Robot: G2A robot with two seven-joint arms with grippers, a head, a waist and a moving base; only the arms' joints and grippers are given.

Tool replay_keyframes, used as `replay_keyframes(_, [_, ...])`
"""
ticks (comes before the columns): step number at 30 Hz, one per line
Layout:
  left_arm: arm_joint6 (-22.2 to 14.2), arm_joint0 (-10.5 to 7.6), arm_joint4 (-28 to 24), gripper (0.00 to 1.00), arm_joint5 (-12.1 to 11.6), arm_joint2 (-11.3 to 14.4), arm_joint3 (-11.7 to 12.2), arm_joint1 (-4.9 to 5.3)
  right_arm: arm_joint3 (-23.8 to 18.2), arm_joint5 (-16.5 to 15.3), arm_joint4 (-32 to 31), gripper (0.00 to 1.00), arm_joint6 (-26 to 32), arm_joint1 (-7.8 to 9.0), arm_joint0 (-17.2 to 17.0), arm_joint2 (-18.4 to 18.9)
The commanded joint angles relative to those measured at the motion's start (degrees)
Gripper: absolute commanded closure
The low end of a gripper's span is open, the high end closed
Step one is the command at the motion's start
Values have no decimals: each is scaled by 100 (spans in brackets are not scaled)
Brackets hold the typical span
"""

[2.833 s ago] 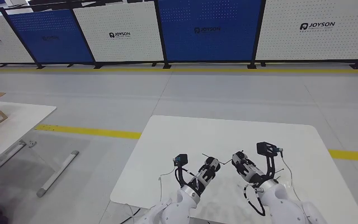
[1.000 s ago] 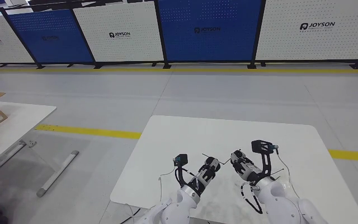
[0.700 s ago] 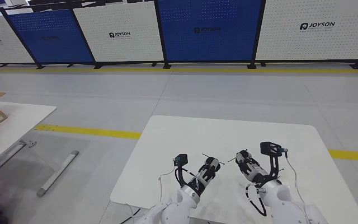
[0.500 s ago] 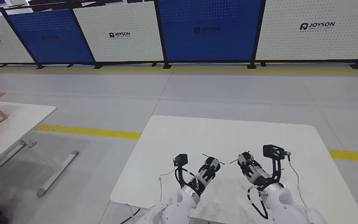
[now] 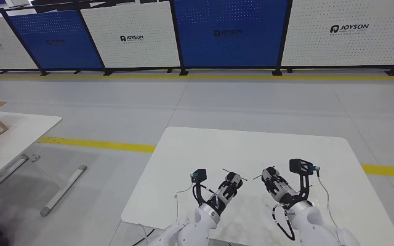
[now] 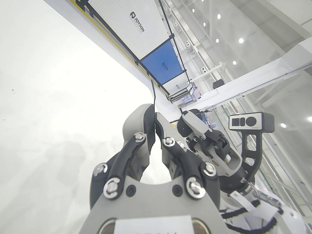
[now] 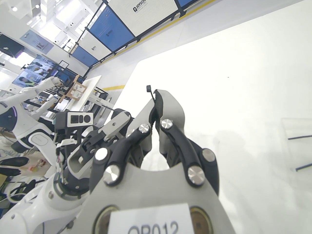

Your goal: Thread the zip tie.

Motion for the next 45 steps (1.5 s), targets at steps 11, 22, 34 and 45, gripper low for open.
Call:
replay_keyframes(11, [0, 0, 0, 100, 0, 0, 0, 0, 353, -1432, 1089, 100, -689, 77, -907, 1049])
replay_keyframes(22, [615, -10, 1190, 100, 388, 74, -169, -10, 353, -1432, 1089, 100, -689, 77, -907, 1049])
replay_keyframes(34, [508, 9, 1621, 100, 595, 227, -217, -22, 1021, -2810, 2485, 100, -1001, 31, -971, 1191])
replay_keyframes(45, [508, 9, 1621, 100, 595, 227, -217, -22, 1701, -3072, 2342, 100, -1110, -63, -519, 642])
